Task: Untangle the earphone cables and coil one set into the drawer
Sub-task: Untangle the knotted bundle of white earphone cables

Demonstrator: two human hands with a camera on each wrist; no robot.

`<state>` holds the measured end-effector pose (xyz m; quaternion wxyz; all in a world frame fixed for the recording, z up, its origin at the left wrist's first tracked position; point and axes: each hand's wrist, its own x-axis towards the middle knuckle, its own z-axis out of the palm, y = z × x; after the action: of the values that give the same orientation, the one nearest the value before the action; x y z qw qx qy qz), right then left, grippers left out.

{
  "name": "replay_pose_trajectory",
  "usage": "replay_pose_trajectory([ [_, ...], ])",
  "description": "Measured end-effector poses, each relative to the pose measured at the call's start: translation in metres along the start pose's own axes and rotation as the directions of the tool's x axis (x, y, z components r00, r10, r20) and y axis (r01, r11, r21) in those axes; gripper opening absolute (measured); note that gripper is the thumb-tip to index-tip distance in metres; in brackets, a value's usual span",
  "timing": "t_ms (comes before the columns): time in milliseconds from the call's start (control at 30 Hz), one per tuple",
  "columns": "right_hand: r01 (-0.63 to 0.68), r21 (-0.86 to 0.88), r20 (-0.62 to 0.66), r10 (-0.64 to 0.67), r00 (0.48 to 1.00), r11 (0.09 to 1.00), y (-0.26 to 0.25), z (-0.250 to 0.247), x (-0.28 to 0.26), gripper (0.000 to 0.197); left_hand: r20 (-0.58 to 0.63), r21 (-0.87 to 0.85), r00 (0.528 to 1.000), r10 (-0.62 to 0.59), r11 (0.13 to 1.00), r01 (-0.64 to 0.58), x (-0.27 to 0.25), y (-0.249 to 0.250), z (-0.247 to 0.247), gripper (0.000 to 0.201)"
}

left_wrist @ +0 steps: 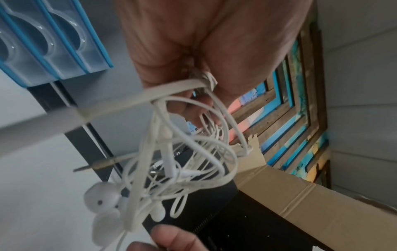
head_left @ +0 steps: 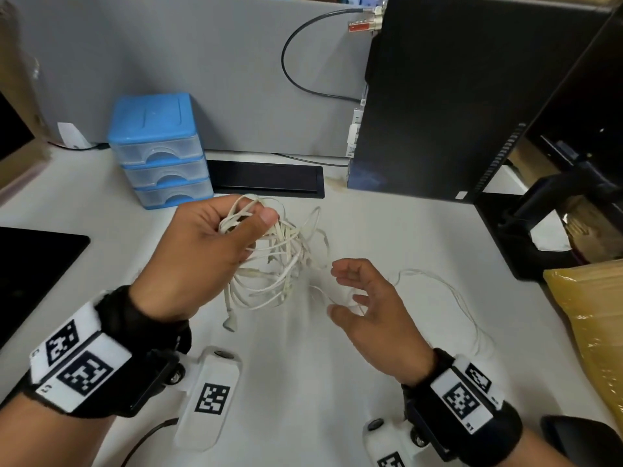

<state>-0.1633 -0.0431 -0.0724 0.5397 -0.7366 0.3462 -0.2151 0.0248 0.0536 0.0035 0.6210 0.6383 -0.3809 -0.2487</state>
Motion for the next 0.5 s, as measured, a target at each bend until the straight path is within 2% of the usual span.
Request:
replay_pose_trajectory([
  [167, -0.036, -0.181, 0.103, 0.055, 0.993, 0.983, 0.01, 0.002, 0.002, 0.072, -0.015, -0.048, 0.997, 0.081, 0.996, -0.081, -0.005, 0.015, -0.002, 0.016],
  [267, -0.055, -0.204, 0.123, 0.082, 0.989, 0.977, 0.006, 0.005, 0.0, 0.073, -0.002, -0.068, 0.99, 0.14, 0.988, -0.14, -0.007, 0.02, -0.005, 0.019],
  [367, -0.03, -0.165, 0.18, 0.06, 0.982, 0.986, -0.003, 0.01, -0.005, 0.056, 0.006, -0.09, 0.985, 0.17, 0.981, -0.169, -0.01, 0.022, -0.006, 0.018],
  [500, -0.006, 0.083, 0.348, -0.024, 0.937, 0.997, -0.021, 0.013, -0.014, 0.011, -0.02, -0.149, 0.988, 0.154, 0.976, -0.156, -0.011, 0.024, -0.006, 0.023],
])
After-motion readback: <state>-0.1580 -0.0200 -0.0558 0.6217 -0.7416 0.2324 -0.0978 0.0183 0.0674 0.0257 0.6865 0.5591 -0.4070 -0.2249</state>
